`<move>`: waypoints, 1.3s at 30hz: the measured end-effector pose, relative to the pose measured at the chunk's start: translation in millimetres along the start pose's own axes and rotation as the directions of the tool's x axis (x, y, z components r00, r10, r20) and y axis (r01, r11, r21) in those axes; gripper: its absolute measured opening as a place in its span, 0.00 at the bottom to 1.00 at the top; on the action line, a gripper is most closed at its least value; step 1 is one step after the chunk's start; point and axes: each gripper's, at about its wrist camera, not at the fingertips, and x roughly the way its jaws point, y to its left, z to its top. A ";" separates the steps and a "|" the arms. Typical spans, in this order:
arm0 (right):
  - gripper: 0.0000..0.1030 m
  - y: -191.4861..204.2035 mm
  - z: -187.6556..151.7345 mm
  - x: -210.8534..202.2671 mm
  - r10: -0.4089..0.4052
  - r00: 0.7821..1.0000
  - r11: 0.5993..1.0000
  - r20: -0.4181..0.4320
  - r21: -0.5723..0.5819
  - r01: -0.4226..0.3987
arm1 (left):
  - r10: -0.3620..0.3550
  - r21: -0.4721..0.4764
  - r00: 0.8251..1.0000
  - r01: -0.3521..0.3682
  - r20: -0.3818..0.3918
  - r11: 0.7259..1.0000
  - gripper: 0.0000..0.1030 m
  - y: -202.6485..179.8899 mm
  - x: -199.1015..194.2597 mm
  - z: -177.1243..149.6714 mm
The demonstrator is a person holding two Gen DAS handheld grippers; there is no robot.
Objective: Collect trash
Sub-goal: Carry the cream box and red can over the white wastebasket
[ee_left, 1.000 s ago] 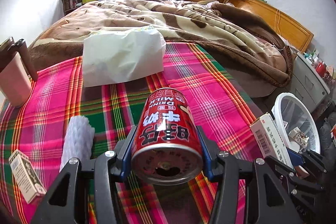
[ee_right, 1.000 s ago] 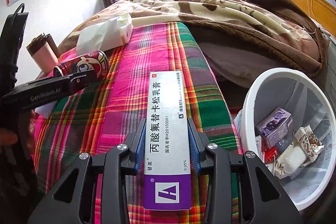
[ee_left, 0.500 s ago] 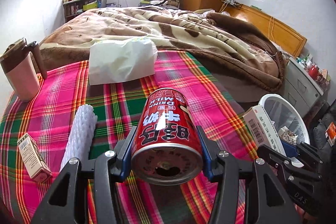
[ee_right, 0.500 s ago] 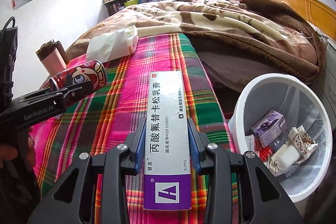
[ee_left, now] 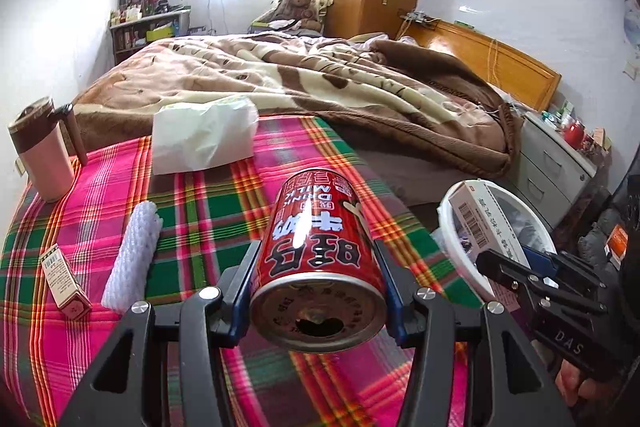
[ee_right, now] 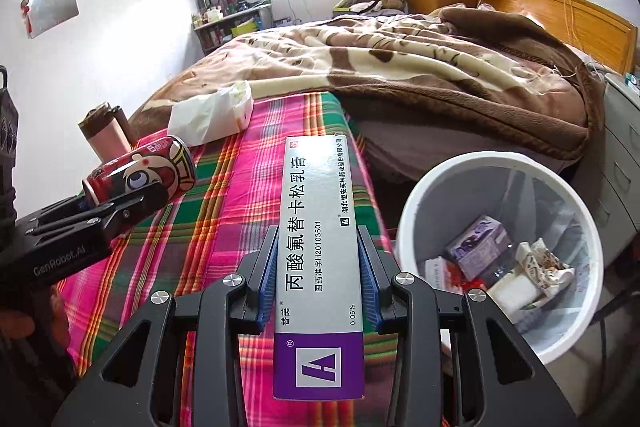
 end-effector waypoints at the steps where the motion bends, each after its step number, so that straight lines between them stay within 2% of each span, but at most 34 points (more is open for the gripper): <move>1: 0.36 -2.1 -0.3 -2.2 -0.002 1.000 1.000 0.004 0.003 0.002 | -0.003 0.002 1.000 0.003 0.005 1.000 0.53 -3.4 -2.2 -0.4; 12: 0.36 -37.8 -4.3 -25.7 -0.042 0.998 0.998 0.040 0.052 0.040 | -0.064 0.058 0.997 0.062 0.040 0.996 0.53 -54.1 -15.7 -3.0; 21: 0.36 -67.4 -5.2 -37.9 -0.088 0.995 0.992 0.056 0.100 0.082 | -0.121 0.104 0.992 0.117 0.036 0.988 0.53 -93.7 -12.9 -4.7; 39: 0.36 -134.8 -8.3 -25.7 -0.163 0.986 0.968 -0.025 0.189 0.164 | -0.222 0.173 0.973 0.229 -0.062 0.958 0.53 -177.2 33.5 -8.8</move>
